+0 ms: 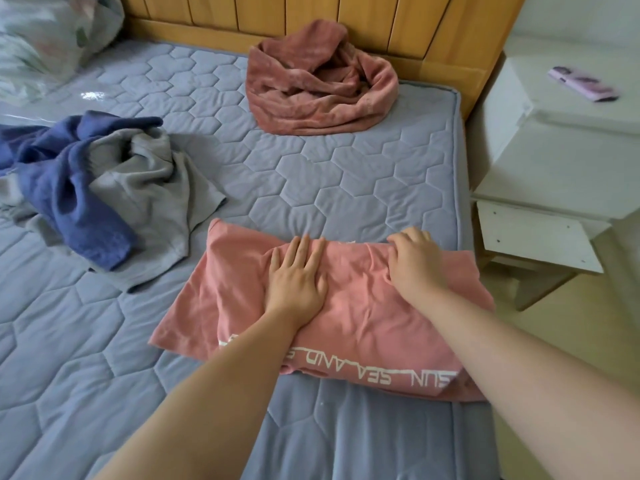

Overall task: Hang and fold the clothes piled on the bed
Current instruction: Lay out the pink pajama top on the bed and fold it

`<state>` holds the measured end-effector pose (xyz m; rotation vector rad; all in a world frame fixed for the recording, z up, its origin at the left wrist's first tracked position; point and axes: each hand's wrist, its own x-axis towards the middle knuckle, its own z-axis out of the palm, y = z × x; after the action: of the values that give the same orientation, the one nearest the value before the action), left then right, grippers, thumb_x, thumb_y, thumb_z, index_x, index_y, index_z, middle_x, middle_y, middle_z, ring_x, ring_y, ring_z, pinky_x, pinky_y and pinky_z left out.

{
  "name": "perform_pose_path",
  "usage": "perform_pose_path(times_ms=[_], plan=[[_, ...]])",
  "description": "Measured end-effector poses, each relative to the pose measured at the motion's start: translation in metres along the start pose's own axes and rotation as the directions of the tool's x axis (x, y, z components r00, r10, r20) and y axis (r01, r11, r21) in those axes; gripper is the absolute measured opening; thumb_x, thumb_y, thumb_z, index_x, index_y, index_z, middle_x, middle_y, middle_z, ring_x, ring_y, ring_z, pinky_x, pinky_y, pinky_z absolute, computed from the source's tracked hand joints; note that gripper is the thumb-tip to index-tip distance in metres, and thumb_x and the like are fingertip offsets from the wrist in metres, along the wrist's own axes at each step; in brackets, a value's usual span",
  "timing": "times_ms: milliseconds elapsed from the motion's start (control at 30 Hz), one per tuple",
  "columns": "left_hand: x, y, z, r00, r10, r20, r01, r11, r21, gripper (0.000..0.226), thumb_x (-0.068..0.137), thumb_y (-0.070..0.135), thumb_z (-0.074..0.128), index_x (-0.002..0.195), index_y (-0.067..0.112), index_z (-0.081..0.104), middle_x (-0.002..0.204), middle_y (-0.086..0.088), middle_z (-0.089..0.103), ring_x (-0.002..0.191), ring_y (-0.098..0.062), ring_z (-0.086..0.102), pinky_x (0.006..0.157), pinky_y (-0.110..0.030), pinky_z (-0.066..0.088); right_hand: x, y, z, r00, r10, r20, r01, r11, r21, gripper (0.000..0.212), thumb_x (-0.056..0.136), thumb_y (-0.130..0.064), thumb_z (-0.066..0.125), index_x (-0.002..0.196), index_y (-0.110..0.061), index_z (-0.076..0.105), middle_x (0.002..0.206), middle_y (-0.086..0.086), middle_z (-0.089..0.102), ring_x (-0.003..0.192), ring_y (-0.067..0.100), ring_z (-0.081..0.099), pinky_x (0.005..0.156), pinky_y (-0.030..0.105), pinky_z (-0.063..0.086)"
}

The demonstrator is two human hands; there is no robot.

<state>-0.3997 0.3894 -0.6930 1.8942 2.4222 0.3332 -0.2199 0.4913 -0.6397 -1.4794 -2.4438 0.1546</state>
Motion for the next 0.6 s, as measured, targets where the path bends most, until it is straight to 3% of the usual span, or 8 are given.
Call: perform_pose_path(times_ms=[100, 167, 267, 433, 533, 600], plan=[[0.001, 0.0, 0.001, 0.999, 0.004, -0.039, -0.006, 0.999, -0.034, 0.071, 0.084, 0.043, 0.017, 0.149, 0.018, 0.031, 0.155, -0.009, 0.028, 0.145, -0.026, 0.021, 0.115, -0.052, 0.014, 0.017, 0.004, -0.003, 0.981, 0.106, 0.16, -0.099, 0.994, -0.049, 0.019, 0.094, -0.019, 0.051, 0.101, -0.016, 0.068, 0.108, 0.007, 0.064, 0.109, 0.028, 0.051, 0.091, 0.035, 0.037], [0.001, 0.0, 0.001, 0.999, 0.004, -0.053, -0.006, 0.999, -0.045, 0.069, 0.084, 0.041, 0.019, 0.147, 0.017, 0.035, 0.153, -0.01, 0.032, 0.143, -0.027, 0.025, 0.114, -0.052, 0.018, 0.026, 0.004, -0.002, 0.966, 0.179, 0.187, -0.187, 0.982, 0.025, 0.015, 0.09, -0.016, 0.055, 0.08, -0.018, 0.066, 0.098, 0.007, 0.067, 0.102, 0.028, 0.056, 0.083, 0.031, 0.039], [0.002, 0.0, 0.002, 0.998, 0.002, -0.067, -0.006, 0.999, -0.051, 0.067, 0.084, 0.039, 0.023, 0.144, 0.015, 0.04, 0.15, -0.011, 0.038, 0.141, -0.028, 0.031, 0.112, -0.053, 0.022, 0.034, 0.007, -0.002, 0.941, 0.282, 0.189, -0.312, 0.938, 0.153, 0.034, 0.089, -0.019, 0.061, 0.057, -0.018, 0.051, 0.086, 0.01, 0.069, 0.092, 0.031, 0.062, 0.076, 0.03, 0.043], [0.001, 0.0, 0.001, 0.997, 0.001, -0.079, -0.005, 0.999, -0.046, 0.066, 0.084, 0.037, 0.026, 0.144, 0.015, 0.04, 0.149, -0.011, 0.039, 0.14, -0.028, 0.033, 0.112, -0.053, 0.024, 0.033, 0.019, -0.007, 0.915, 0.33, 0.233, -0.359, 0.929, 0.095, 0.032, 0.09, -0.017, 0.057, 0.06, -0.017, 0.048, 0.088, 0.012, 0.065, 0.092, 0.033, 0.062, 0.076, 0.03, 0.043], [0.001, 0.001, 0.002, 0.996, -0.002, -0.088, -0.003, 0.999, -0.052, 0.065, 0.084, 0.036, 0.027, 0.144, 0.015, 0.041, 0.148, -0.011, 0.041, 0.139, -0.028, 0.034, 0.111, -0.053, 0.026, 0.03, 0.025, -0.009, 0.908, 0.324, 0.264, -0.374, 0.911, 0.171, 0.018, 0.081, -0.004, 0.05, 0.068, -0.008, 0.062, 0.084, 0.006, 0.068, 0.086, 0.029, 0.062, 0.077, 0.033, 0.05], [0.002, 0.001, 0.002, 0.996, 0.0, -0.094, -0.005, 0.999, -0.054, 0.064, 0.084, 0.035, 0.029, 0.143, 0.014, 0.042, 0.147, -0.011, 0.043, 0.138, -0.029, 0.036, 0.11, -0.054, 0.027, 0.03, 0.03, -0.007, 0.905, 0.314, 0.289, -0.375, 0.908, 0.189, 0.016, 0.081, -0.006, 0.054, 0.071, -0.007, 0.067, 0.084, 0.005, 0.07, 0.085, 0.027, 0.064, 0.08, 0.036, 0.052]])
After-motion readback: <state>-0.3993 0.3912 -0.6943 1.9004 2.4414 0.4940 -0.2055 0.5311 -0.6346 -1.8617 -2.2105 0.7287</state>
